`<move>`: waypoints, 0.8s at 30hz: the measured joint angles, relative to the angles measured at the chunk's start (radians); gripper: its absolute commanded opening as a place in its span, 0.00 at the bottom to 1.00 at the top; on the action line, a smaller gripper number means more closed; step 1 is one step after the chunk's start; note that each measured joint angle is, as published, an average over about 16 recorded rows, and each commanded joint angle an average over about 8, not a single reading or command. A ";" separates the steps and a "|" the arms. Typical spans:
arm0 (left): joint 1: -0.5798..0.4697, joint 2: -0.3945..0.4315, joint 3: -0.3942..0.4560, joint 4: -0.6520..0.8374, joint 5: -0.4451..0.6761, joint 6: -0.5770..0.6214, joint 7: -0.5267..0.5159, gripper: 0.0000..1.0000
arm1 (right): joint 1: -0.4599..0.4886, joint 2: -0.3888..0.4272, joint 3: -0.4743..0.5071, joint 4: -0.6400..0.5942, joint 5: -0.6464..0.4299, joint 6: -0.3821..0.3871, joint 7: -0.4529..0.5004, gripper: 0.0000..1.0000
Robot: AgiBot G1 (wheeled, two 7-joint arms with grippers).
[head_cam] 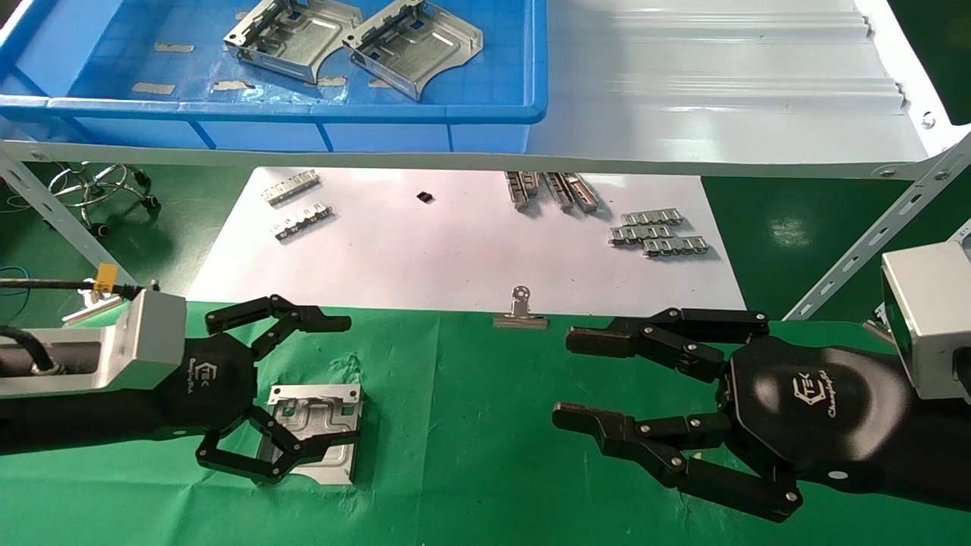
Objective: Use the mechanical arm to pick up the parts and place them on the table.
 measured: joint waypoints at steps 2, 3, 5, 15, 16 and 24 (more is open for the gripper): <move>0.015 -0.006 -0.015 -0.023 -0.014 -0.001 -0.022 1.00 | 0.000 0.000 0.000 0.000 0.000 0.000 0.000 1.00; 0.023 -0.009 -0.022 -0.034 -0.021 -0.001 -0.034 1.00 | 0.000 0.000 0.000 0.000 0.000 0.000 0.000 1.00; 0.038 -0.014 -0.037 -0.057 -0.036 -0.001 -0.056 1.00 | 0.000 0.000 0.000 0.000 0.000 0.000 0.000 1.00; 0.115 -0.043 -0.112 -0.172 -0.107 -0.004 -0.168 1.00 | 0.000 0.000 0.000 0.000 0.000 0.000 0.000 1.00; 0.123 -0.046 -0.120 -0.184 -0.114 -0.004 -0.179 1.00 | 0.000 0.000 0.000 0.000 0.000 0.000 0.000 1.00; 0.184 -0.069 -0.179 -0.275 -0.171 -0.007 -0.268 1.00 | 0.000 0.000 0.000 0.000 0.000 0.000 0.000 1.00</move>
